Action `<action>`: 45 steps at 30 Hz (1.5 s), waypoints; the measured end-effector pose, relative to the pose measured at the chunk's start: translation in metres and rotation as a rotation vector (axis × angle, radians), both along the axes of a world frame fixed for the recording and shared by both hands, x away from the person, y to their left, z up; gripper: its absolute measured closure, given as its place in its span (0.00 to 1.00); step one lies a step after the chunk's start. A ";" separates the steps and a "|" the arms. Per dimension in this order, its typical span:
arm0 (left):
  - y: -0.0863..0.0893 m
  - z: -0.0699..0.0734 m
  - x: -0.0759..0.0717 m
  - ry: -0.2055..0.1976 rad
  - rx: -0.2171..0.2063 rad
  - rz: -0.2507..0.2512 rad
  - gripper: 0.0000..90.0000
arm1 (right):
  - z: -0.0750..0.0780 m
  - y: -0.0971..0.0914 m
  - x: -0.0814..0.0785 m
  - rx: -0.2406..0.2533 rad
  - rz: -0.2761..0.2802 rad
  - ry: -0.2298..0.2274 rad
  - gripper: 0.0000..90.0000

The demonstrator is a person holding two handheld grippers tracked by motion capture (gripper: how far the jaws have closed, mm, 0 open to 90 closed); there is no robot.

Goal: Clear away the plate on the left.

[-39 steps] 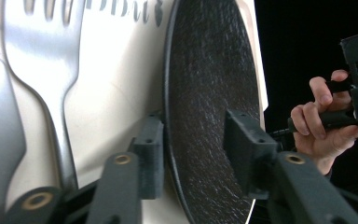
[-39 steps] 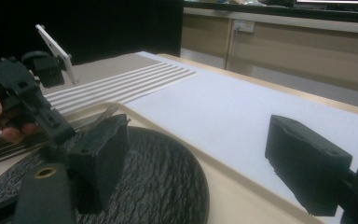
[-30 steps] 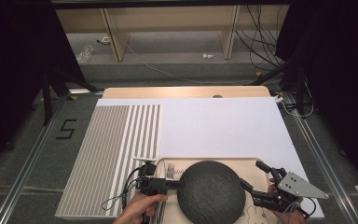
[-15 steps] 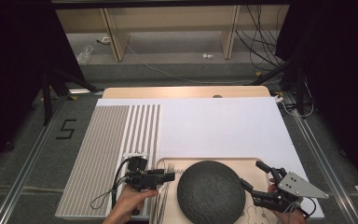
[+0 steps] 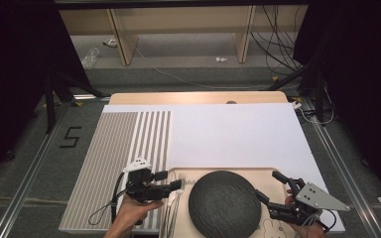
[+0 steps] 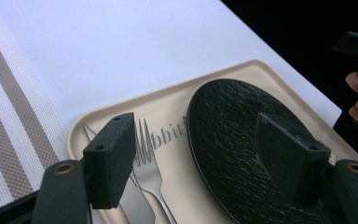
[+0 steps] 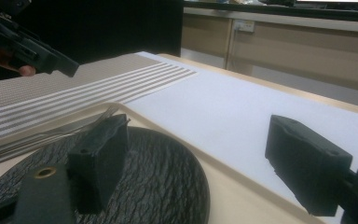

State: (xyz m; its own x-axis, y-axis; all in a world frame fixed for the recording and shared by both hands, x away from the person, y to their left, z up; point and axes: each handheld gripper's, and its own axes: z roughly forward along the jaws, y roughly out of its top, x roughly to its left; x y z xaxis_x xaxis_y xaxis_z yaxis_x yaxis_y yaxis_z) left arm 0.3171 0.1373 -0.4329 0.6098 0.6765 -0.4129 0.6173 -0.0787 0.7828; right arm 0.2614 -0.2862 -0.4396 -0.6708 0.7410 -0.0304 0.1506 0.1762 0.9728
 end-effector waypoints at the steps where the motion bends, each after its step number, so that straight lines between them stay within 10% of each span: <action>1: 0.001 0.001 -0.001 -0.016 -0.004 -0.002 0.32 | 0.000 0.000 0.000 0.000 0.000 0.000 0.25; 21: 0.028 0.006 -0.019 -0.269 -0.016 0.055 0.26 | 0.000 0.000 0.000 0.007 0.000 0.003 0.25; 45: 0.042 0.000 -0.027 -0.352 0.017 0.070 0.22 | 0.000 0.001 -0.001 0.002 0.000 0.003 0.25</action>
